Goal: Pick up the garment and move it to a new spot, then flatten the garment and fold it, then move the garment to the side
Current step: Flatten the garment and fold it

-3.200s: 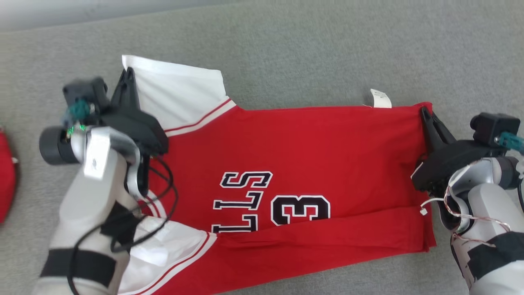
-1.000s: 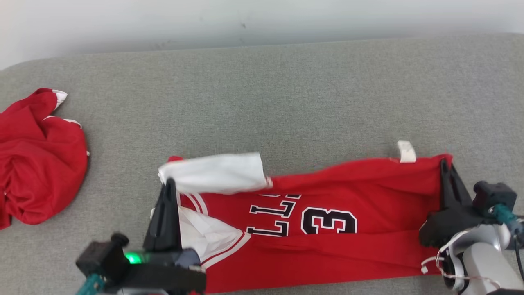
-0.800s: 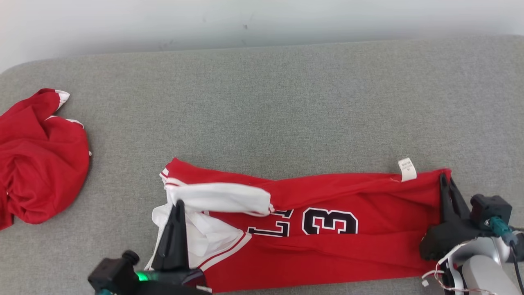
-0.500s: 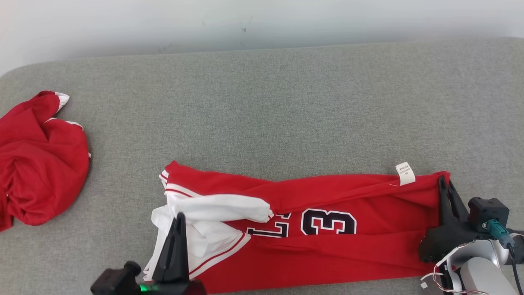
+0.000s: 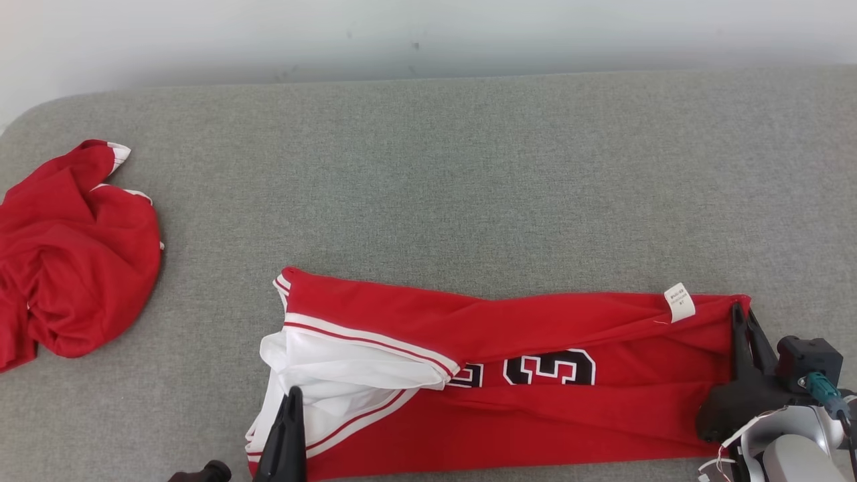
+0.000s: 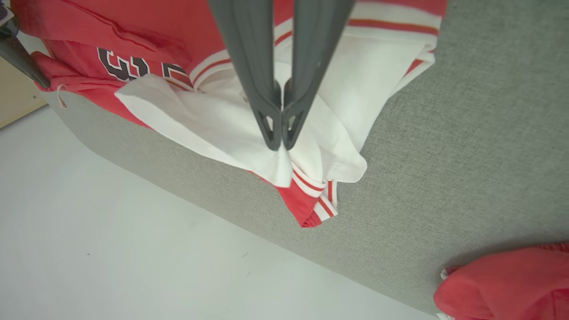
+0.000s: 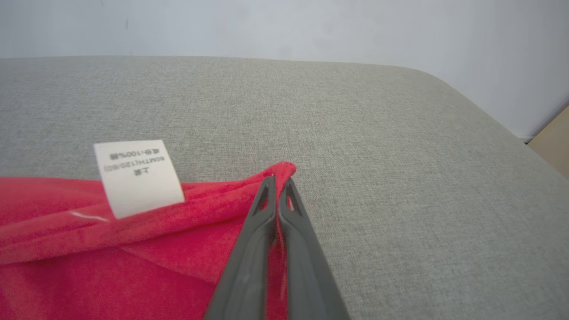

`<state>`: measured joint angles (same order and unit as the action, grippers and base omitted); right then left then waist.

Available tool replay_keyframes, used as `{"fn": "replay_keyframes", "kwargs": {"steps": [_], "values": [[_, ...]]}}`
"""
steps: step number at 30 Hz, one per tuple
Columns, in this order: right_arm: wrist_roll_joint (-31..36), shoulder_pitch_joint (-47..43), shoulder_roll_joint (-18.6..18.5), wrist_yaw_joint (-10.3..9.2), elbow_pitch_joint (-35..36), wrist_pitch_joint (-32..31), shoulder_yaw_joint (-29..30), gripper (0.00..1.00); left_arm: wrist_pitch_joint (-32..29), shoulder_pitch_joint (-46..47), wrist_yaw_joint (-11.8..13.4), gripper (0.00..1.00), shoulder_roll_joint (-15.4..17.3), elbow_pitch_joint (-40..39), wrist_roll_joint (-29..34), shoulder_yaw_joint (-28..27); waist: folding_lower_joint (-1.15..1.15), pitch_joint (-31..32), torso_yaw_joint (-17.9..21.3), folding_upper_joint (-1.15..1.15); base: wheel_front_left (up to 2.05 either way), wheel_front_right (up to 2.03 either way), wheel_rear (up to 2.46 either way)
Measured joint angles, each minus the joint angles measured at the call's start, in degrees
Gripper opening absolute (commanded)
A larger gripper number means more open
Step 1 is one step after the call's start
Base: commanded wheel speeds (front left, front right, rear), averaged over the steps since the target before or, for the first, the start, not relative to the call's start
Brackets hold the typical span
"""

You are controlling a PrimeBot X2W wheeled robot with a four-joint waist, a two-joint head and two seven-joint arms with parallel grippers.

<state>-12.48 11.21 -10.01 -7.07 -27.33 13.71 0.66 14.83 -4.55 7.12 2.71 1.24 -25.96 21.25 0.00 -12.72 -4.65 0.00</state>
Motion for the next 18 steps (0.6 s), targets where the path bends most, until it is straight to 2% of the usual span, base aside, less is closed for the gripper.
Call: {"fn": "replay_keyframes", "kwargs": {"steps": [3,5,6,7,8,9,10,12,13,14,18], "values": [[0.4,-0.1,0.2,0.00,-0.1,0.0,0.0,0.02,0.0,-0.9,0.0,0.00,0.0,0.2,-0.1,0.1,0.00,0.0,-0.1,0.00,0.00,0.00,0.00],[0.5,-0.1,0.2,0.00,-0.2,0.0,0.0,0.16,0.0,-1.8,0.0,0.00,0.0,0.5,-0.1,0.3,0.00,0.0,-0.2,0.00,0.00,0.00,0.00],[0.6,-0.1,0.2,0.00,-0.2,0.0,0.0,0.29,0.0,-2.2,0.0,0.00,0.0,0.7,-0.2,0.6,0.00,0.0,-0.3,0.00,0.00,0.00,0.00],[0.6,-0.2,0.2,0.00,-0.2,0.0,0.2,0.51,0.0,-2.2,0.0,0.00,0.1,1.0,-0.4,1.1,0.00,0.0,-0.4,0.00,0.00,0.00,0.00],[0.6,-0.3,0.1,0.00,-0.2,0.0,0.4,1.00,0.0,-2.2,0.0,0.00,0.1,1.2,-0.5,1.5,0.00,0.0,-0.6,0.00,0.00,0.00,0.00],[0.6,-0.4,0.1,0.00,-0.3,0.0,0.6,1.00,0.0,-2.2,0.0,0.00,0.0,1.3,-0.6,1.8,0.00,0.0,-0.7,0.00,0.00,0.00,0.00],[0.6,-0.5,0.2,-0.01,-0.4,0.0,0.8,1.00,0.0,-2.1,0.0,0.04,0.0,1.5,-0.7,1.8,0.00,0.0,-0.9,0.00,0.00,0.00,0.00],[0.6,-0.6,0.3,-0.01,-0.4,0.0,1.0,1.00,0.0,-2.1,0.0,0.40,0.1,1.9,-0.7,1.8,0.00,0.2,-1.2,0.00,0.00,0.00,0.00],[0.6,-0.7,0.3,-0.01,-0.4,0.0,1.0,1.00,0.0,-2.1,0.0,0.65,0.0,2.1,-0.7,1.8,0.00,0.3,-1.3,0.00,0.00,0.00,0.00],[0.6,-1.0,0.5,-0.01,-0.4,0.0,1.1,1.00,0.0,-2.1,0.0,1.00,0.0,2.4,-0.7,1.9,0.00,0.4,-1.4,0.00,0.00,0.00,0.00],[0.6,-2.9,0.9,-0.03,-0.3,0.3,2.2,1.00,0.0,-2.3,0.0,1.00,0.0,4.0,-0.7,1.4,0.00,1.0,-1.6,0.00,0.00,0.00,0.00]]}}
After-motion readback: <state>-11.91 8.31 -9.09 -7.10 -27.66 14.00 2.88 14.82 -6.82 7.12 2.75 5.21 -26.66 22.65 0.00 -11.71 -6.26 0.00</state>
